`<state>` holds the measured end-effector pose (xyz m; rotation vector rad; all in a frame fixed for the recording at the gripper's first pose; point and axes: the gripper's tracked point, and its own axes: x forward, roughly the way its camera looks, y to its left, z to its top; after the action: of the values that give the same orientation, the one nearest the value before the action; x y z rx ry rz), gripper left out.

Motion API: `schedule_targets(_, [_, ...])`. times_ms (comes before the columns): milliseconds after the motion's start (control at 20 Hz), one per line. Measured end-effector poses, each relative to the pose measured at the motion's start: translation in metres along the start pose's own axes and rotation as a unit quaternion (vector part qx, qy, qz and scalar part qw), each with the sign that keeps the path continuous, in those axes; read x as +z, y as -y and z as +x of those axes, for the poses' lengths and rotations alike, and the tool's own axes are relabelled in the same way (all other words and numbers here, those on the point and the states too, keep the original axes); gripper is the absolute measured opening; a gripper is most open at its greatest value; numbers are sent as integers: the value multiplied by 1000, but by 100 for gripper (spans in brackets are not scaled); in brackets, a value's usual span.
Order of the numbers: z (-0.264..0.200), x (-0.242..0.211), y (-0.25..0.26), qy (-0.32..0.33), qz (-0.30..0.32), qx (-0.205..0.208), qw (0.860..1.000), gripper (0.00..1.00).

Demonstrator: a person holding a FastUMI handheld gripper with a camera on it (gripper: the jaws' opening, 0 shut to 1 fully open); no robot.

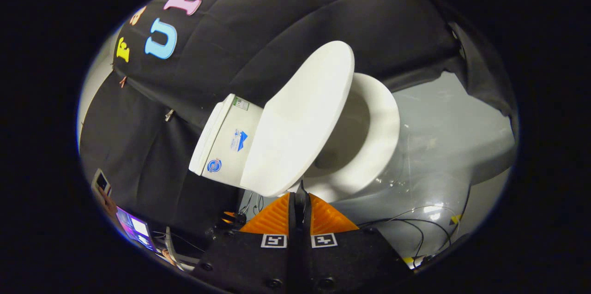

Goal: Open the toilet lid.

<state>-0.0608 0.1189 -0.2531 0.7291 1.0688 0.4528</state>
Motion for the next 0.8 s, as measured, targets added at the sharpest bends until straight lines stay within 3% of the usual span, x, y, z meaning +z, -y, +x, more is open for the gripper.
schedule_targets(250, [-17, 26, -79, 37, -36, 19, 998, 5])
schedule_targets(800, [-2, 54, -220, 102, -144, 26, 984, 5])
